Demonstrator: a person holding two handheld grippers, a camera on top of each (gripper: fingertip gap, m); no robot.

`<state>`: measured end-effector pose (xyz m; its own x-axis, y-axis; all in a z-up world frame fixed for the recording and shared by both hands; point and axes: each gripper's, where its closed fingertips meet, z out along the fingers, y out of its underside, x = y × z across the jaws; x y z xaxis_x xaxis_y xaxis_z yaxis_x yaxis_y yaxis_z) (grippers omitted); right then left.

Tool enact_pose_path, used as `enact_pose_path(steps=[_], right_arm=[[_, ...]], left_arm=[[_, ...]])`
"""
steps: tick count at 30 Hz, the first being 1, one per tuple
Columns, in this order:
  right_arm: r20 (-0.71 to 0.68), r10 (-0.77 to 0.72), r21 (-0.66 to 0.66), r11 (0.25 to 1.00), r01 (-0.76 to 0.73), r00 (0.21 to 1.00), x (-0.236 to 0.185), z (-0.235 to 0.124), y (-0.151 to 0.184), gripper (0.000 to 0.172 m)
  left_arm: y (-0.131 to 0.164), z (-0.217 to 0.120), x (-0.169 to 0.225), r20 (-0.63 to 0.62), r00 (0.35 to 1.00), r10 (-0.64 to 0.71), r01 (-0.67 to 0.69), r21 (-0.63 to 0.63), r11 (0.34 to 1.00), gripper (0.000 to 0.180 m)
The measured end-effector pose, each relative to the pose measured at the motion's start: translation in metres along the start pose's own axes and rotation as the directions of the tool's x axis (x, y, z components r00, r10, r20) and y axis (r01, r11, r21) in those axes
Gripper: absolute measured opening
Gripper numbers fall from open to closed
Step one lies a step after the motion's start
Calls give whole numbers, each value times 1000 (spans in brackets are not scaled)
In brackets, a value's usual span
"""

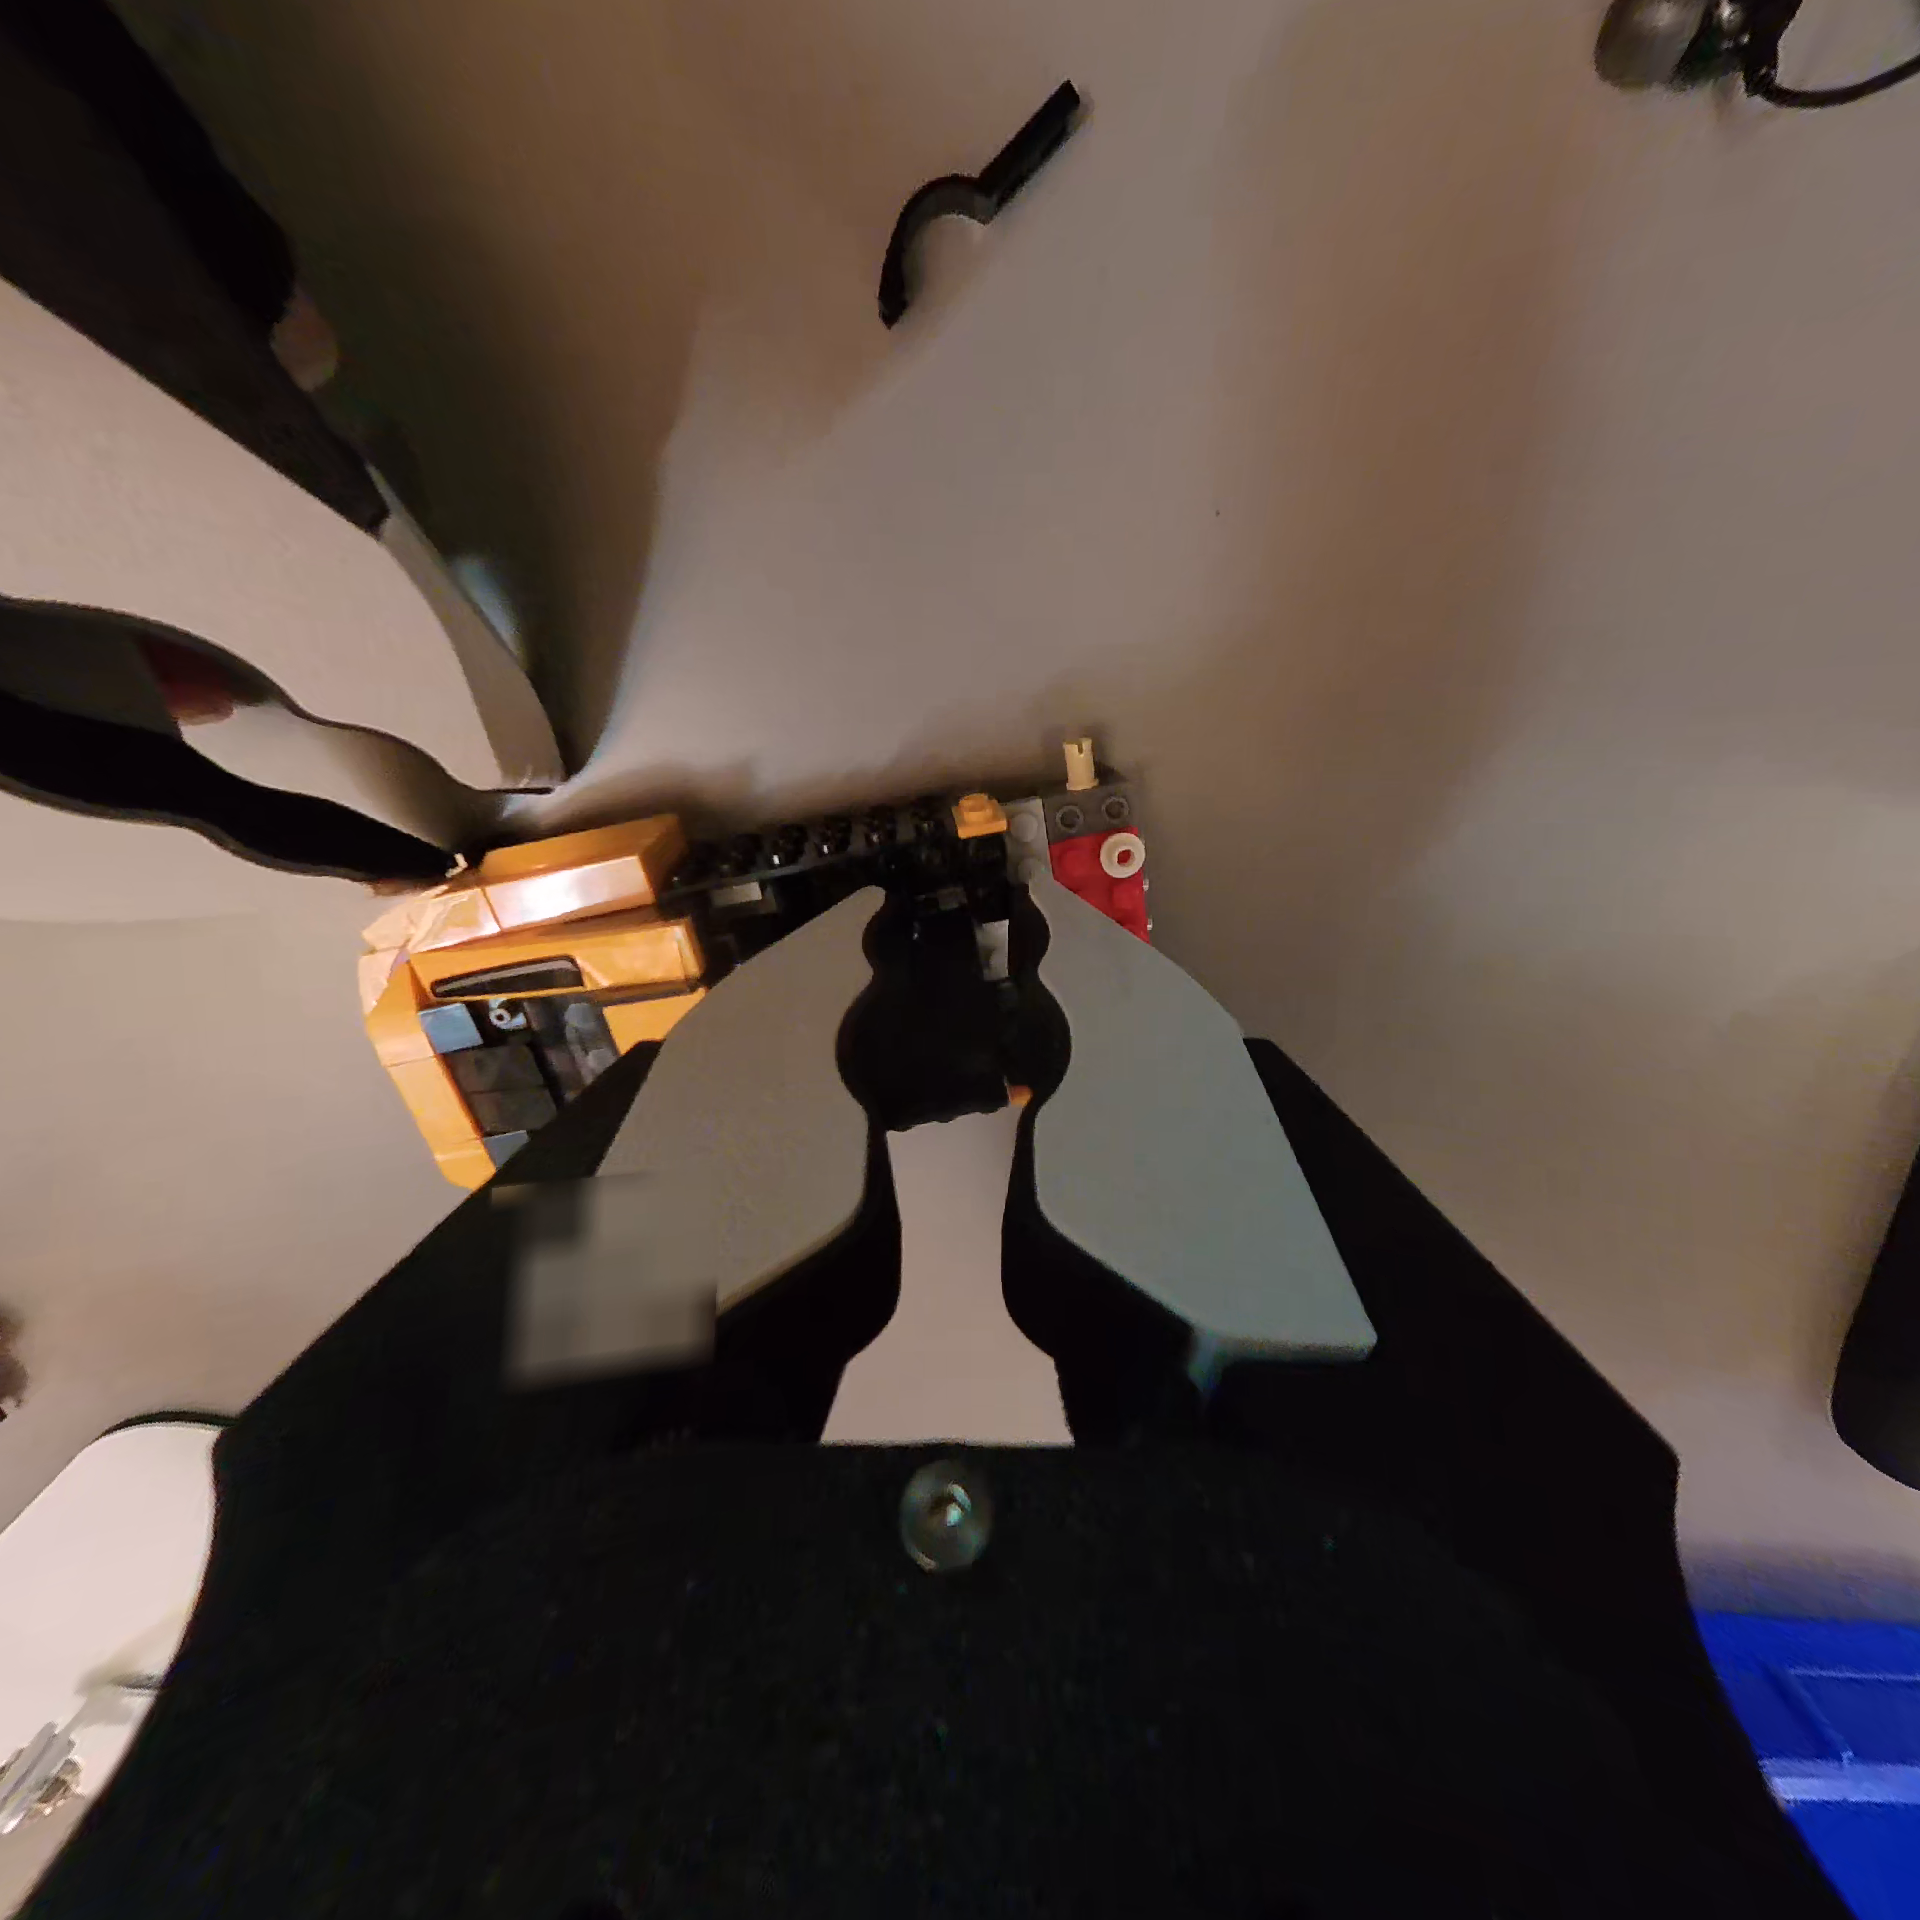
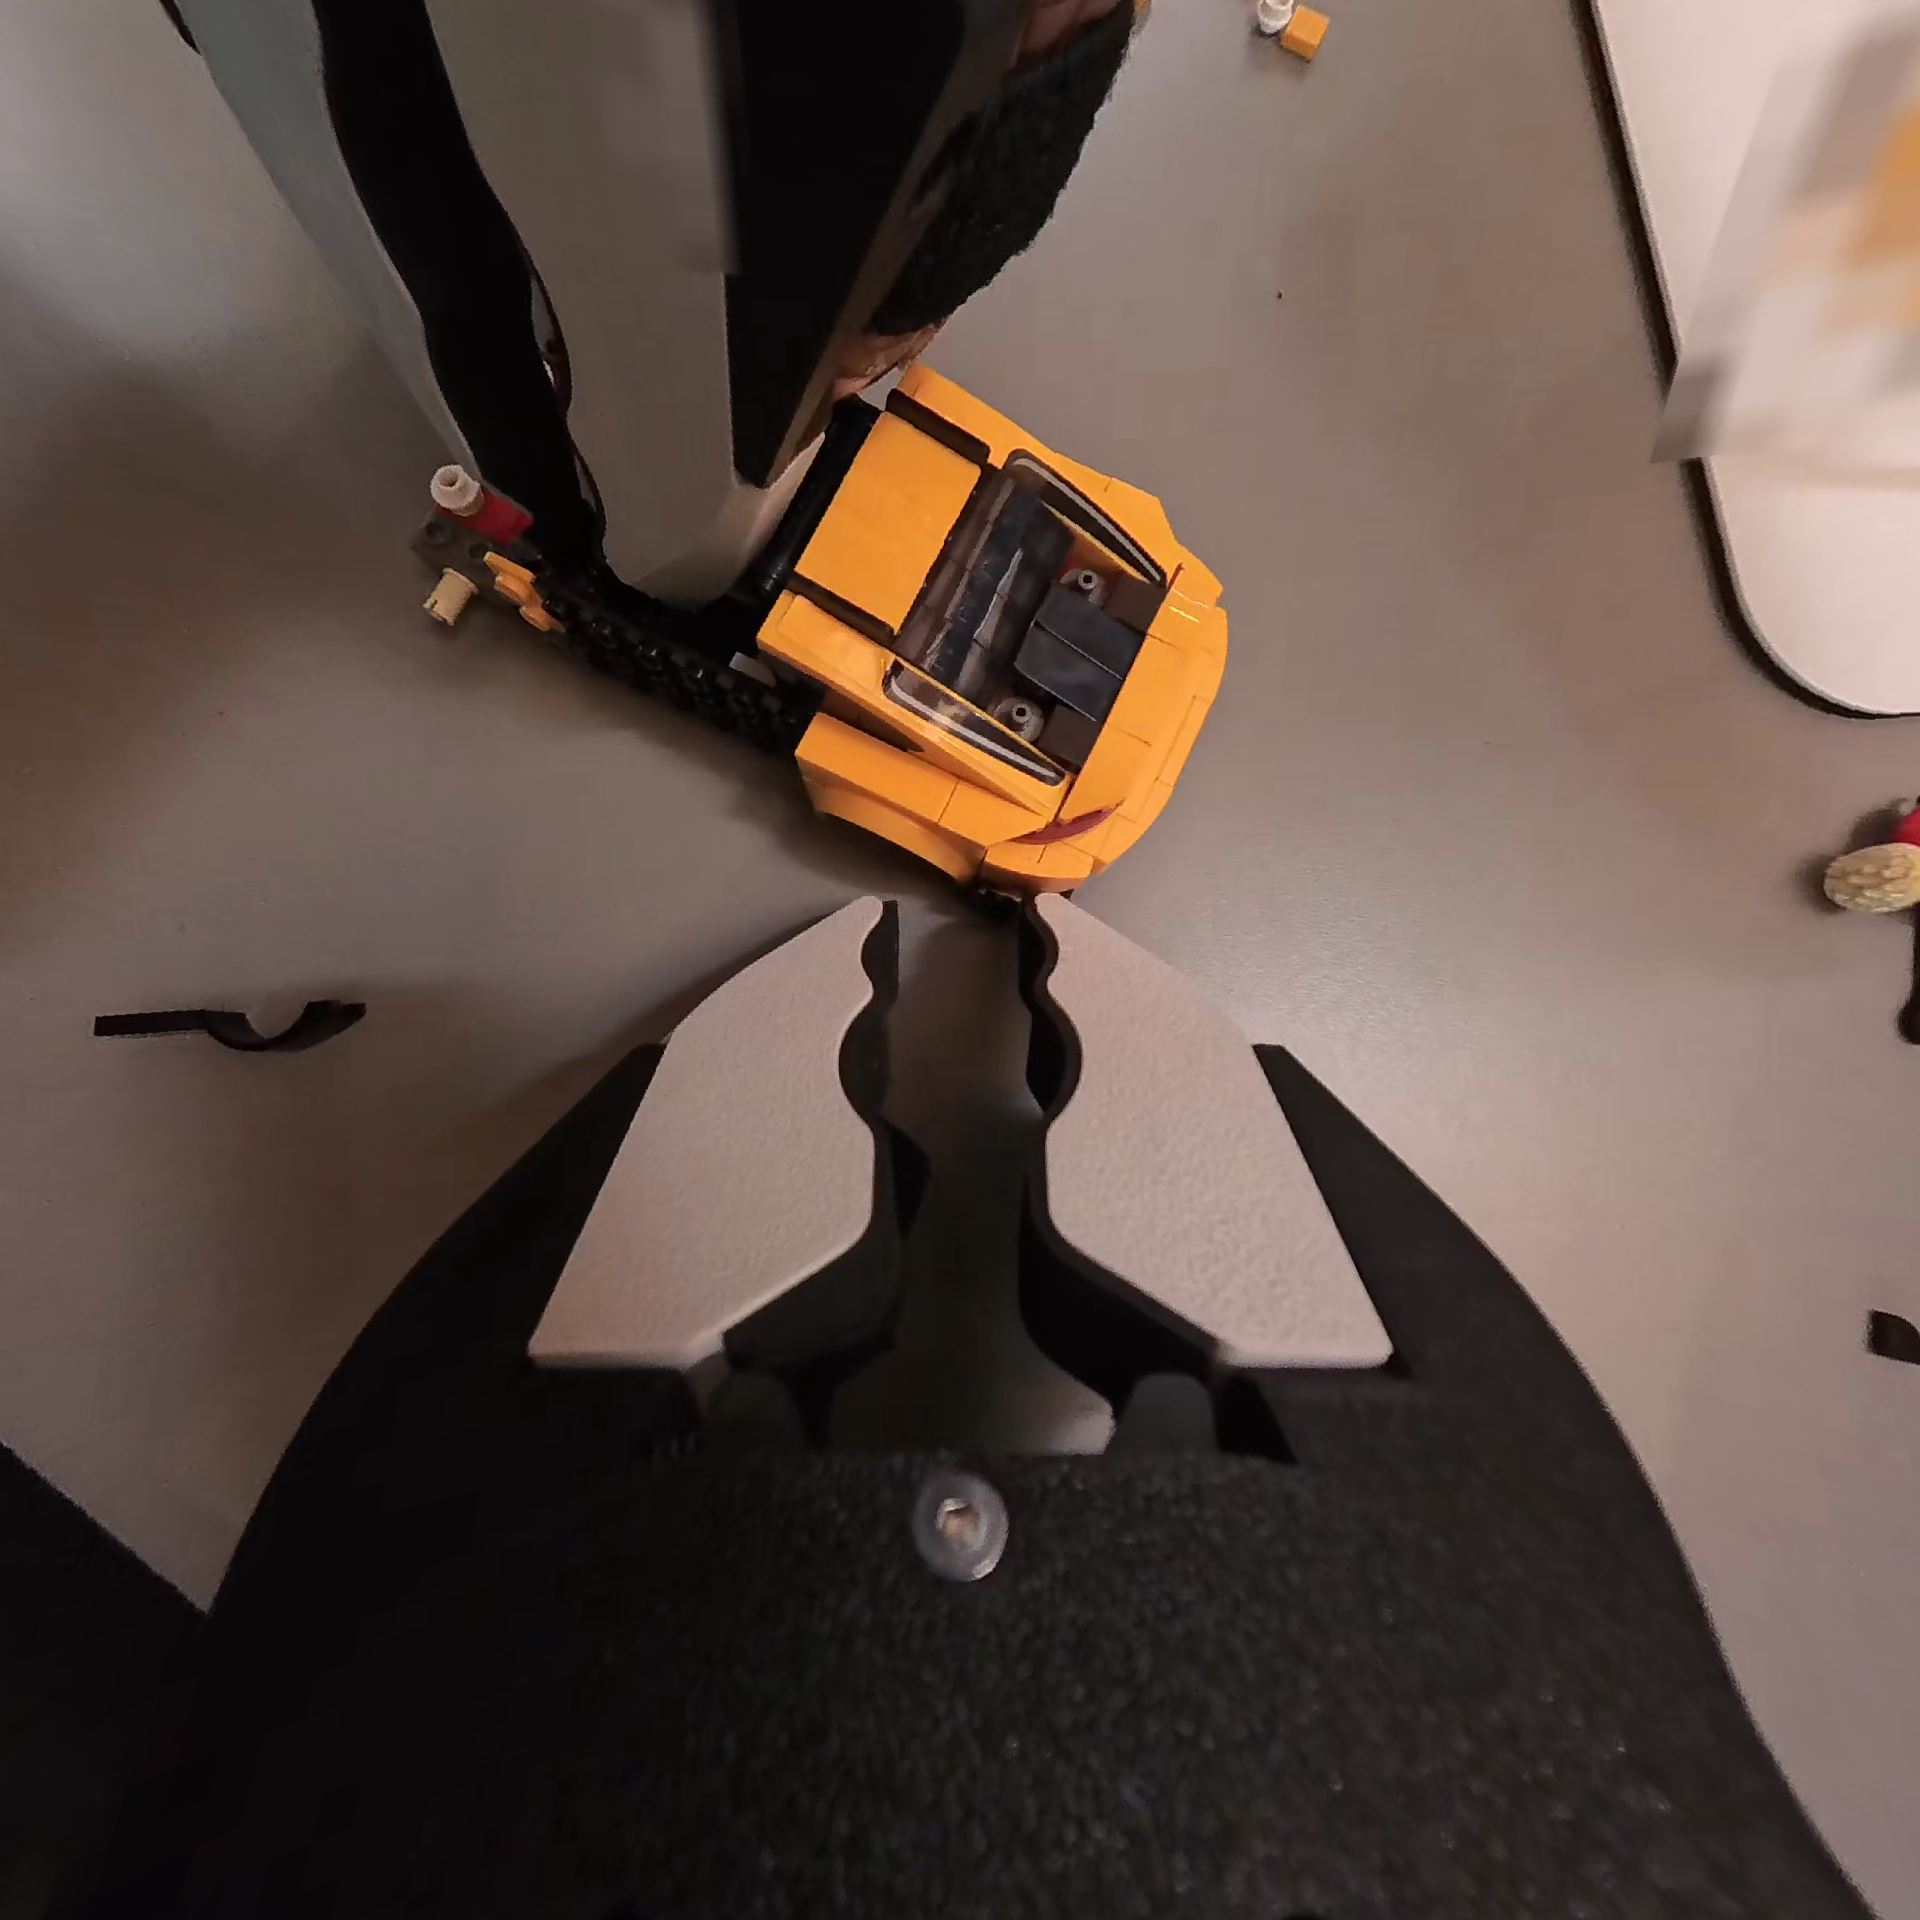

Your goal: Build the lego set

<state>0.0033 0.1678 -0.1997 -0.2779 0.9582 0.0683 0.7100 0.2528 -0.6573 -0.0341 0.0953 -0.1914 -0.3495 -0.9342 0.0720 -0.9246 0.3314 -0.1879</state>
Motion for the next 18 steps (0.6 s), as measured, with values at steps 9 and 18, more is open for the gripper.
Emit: enact_pose_path(steps=[9, 18], right_arm=[[-1, 0, 0, 1000, 0, 1000, 0, 0, 0, 22], [15, 9, 11, 1000, -9, 1000, -3, -1, 0, 25]], left_arm=[[0, 0, 1, -15, 1000, 12, -12, -11, 1000, 19], [1, -13, -2, 57, 994, -92, 85, 111, 990, 28]])
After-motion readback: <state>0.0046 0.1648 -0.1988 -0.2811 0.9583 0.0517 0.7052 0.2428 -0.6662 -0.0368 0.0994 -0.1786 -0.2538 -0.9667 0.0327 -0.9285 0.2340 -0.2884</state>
